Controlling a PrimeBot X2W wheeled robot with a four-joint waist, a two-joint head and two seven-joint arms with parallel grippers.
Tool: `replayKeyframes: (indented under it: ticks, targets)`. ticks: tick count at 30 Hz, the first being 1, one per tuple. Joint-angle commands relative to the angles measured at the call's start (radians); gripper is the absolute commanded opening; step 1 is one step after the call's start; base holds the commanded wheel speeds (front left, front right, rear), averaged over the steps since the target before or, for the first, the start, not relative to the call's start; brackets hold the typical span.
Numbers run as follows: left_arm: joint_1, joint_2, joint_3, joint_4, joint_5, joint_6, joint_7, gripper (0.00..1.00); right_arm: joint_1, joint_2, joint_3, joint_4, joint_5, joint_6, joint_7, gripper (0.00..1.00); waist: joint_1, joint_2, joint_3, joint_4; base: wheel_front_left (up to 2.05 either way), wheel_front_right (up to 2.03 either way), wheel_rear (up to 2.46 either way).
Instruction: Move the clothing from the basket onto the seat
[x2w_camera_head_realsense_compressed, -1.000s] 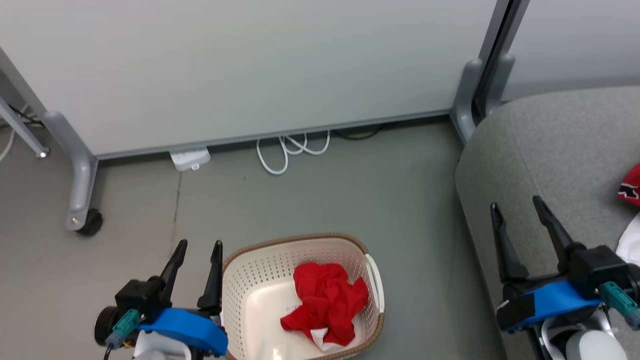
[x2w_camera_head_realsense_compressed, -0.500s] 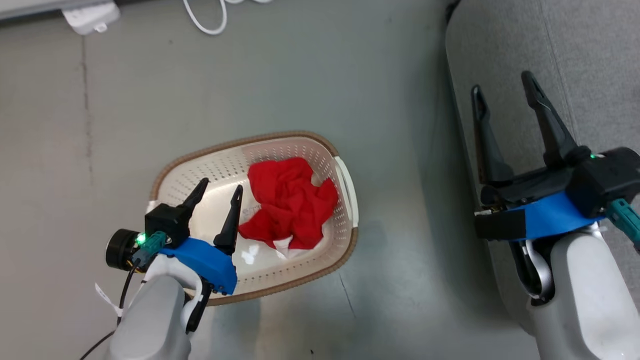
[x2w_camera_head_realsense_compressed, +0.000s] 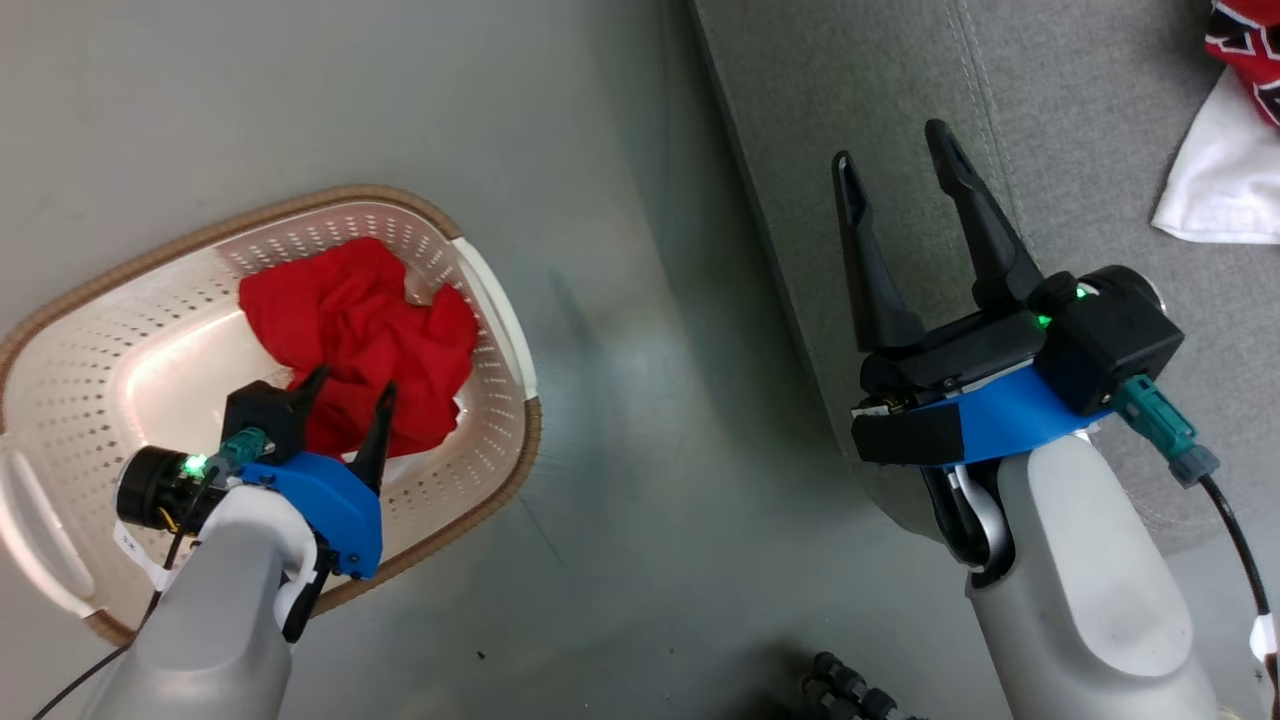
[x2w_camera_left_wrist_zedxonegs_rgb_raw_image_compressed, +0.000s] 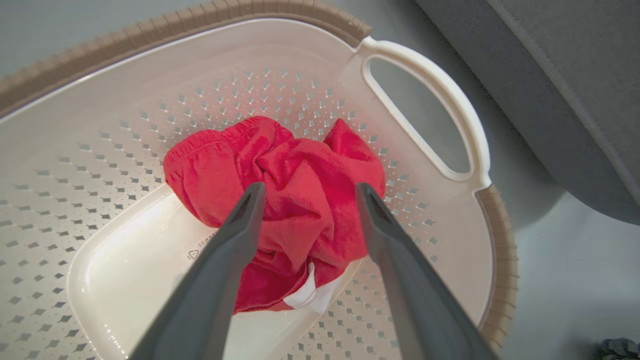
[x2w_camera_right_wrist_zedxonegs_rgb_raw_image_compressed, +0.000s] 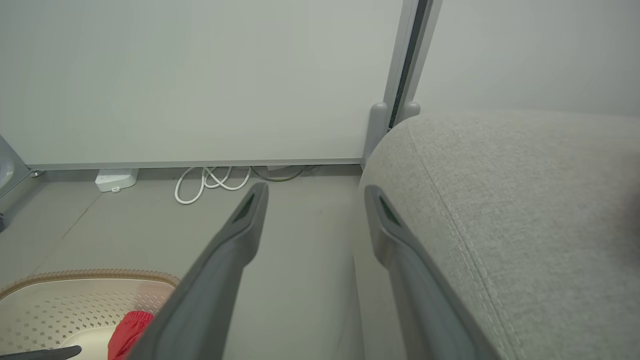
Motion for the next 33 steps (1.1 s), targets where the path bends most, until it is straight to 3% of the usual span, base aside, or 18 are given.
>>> replayKeyframes:
  ticks: [1,14,15,16,17,28,33]
  targets:
    - [-0.023,0.02,0.001,0.013,-0.005,-0.003,0.002,1.0,-0.023,0.008,0.012,0.014,0.008,0.0,-0.012,1.0,-0.0003,0.0,0.068,-0.07,0.0,0.0,0.0]
    - [-0.088,0.077,0.002,0.1,-0.021,0.031,0.046,1.0,-0.084,0.008,0.085,0.035,0.091,0.0,-0.036,1.0,-0.0003,0.0,0.143,-0.13,0.0,0.0,0.0]
    - [-0.091,0.077,0.005,0.107,-0.025,0.032,0.052,0.87,-0.086,0.008,0.086,0.031,0.092,0.0,-0.036,1.0,-0.0003,0.0,0.144,-0.13,0.0,0.0,0.0]
    - [-0.097,0.076,0.006,0.112,-0.028,0.035,0.056,0.12,-0.086,0.008,0.087,0.028,0.094,0.0,-0.036,1.0,-0.0003,0.0,0.146,-0.129,0.0,0.0,0.0]
    - [-0.102,0.075,0.005,0.114,-0.03,0.033,0.057,0.0,-0.086,0.008,0.088,0.027,0.094,0.0,-0.036,1.0,-0.0003,0.0,0.147,-0.129,0.0,0.0,0.0]
    - [-0.112,0.045,-0.011,0.147,-0.052,0.02,0.037,0.0,-0.084,0.008,0.091,0.037,0.085,0.0,-0.036,1.0,-0.0003,0.0,0.119,-0.117,0.0,0.0,0.0]
    - [-0.079,0.005,-0.022,0.186,-0.074,0.012,0.022,0.0,-0.072,0.008,0.085,0.068,0.069,0.0,-0.036,1.0,-0.0003,0.0,0.033,-0.09,0.0,0.0,0.0]
